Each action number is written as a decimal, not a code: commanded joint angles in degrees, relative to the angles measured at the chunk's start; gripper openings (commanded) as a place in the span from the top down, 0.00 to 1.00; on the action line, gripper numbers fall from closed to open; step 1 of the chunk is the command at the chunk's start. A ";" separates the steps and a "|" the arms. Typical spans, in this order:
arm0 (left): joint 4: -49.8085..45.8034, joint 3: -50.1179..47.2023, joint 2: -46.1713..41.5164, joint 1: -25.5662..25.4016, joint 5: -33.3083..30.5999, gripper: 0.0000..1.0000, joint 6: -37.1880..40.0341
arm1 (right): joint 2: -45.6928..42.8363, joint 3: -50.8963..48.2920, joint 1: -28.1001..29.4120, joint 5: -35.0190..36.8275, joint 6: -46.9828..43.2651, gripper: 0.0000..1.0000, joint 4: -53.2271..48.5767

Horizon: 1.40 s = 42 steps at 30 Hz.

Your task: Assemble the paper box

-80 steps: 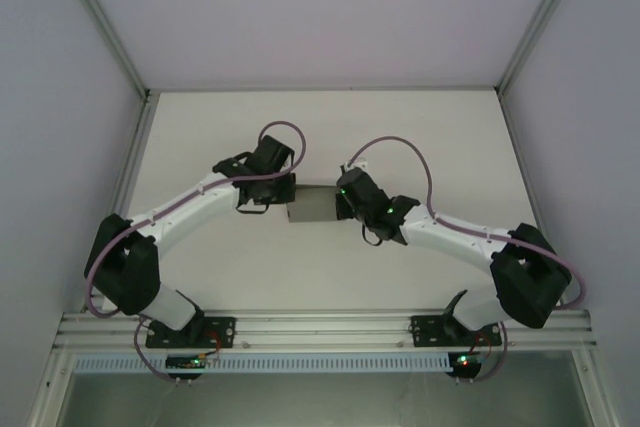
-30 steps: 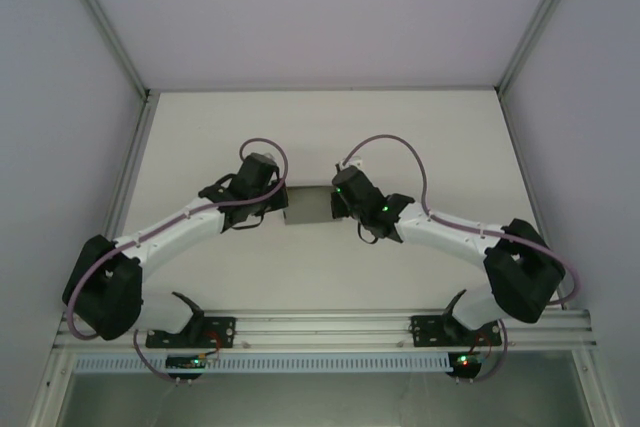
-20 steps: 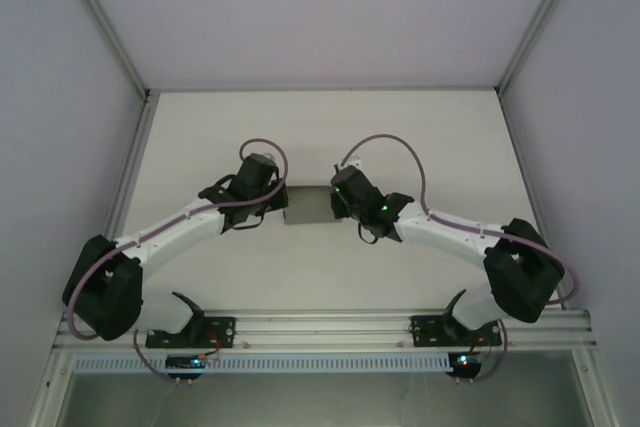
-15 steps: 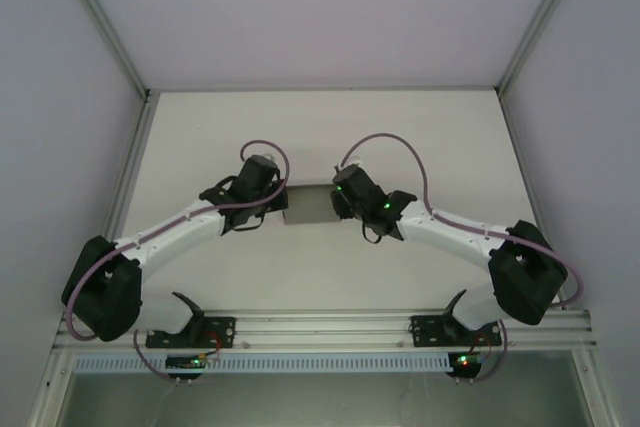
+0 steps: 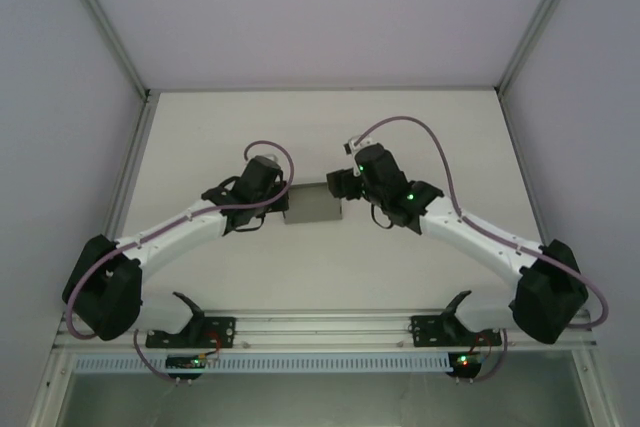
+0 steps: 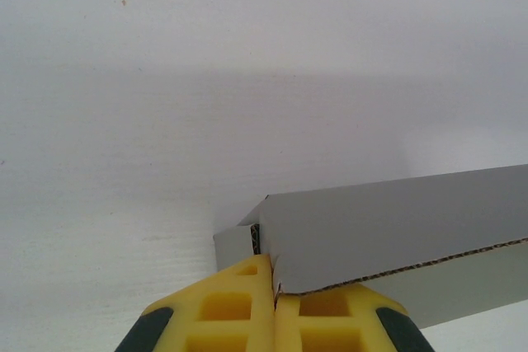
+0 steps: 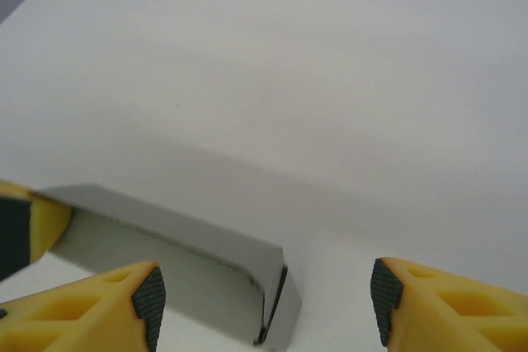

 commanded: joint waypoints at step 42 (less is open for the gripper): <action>-5.38 6.70 -1.09 13.61 20.55 0.00 2.06 | 11.64 -10.56 -1.73 -1.42 1.74 0.37 1.64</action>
